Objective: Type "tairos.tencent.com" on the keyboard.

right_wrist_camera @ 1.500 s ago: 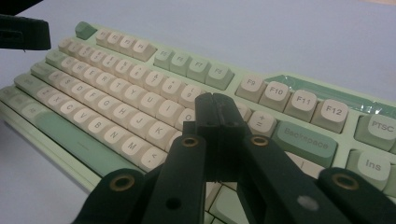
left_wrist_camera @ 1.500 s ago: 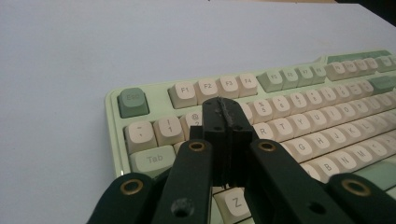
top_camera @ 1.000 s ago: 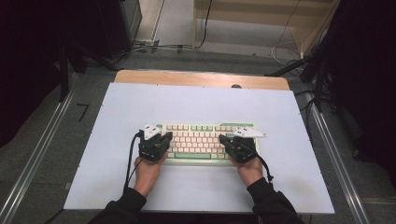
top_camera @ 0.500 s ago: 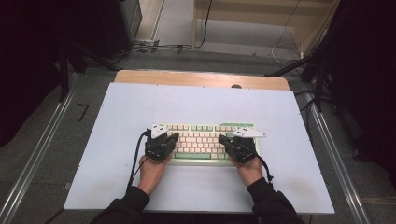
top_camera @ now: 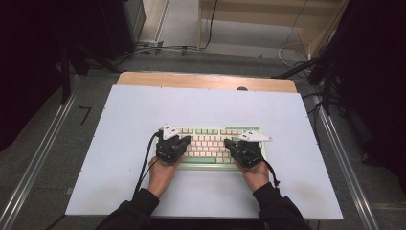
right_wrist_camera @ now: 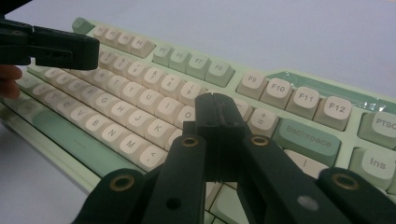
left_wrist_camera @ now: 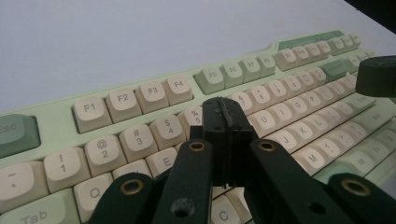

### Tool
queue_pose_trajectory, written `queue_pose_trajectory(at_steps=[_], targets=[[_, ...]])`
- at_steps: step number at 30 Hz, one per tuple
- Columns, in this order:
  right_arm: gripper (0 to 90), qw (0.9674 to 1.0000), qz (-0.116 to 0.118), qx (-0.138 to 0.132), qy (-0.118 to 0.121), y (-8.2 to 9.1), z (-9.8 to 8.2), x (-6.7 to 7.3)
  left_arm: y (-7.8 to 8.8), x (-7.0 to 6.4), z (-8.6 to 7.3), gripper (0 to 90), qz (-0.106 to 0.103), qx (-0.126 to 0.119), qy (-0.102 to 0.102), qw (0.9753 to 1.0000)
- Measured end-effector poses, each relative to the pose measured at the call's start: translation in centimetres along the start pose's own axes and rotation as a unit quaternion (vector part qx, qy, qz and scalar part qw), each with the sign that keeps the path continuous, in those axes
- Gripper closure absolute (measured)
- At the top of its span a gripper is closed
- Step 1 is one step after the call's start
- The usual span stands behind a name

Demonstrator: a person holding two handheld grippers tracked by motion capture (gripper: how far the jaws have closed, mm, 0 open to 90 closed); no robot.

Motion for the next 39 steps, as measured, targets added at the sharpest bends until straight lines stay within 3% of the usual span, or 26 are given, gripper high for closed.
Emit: queue_pose_trajectory(at_steps=[13, 39], targets=[[87.2, 1.0, 0.0, 0.0, 0.001, 0.0, 0.0, 0.0, -1.0, -0.6, -0.1, 90.0, -0.004, 0.029, -0.015, 0.9995], [87.2, 1.0, 0.0, 0.001, 0.003, 0.0, -0.1, 0.0, -1.8, -0.4, -0.2, 90.0, -0.002, 0.041, -0.012, 0.9991]])
Point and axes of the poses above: each handheld gripper's, and its own axes: y roughly backward along the jaws, z roughly out of its top, x roughly to its left, the point moved 5 cm from there along -y, roughly forward along the jaws
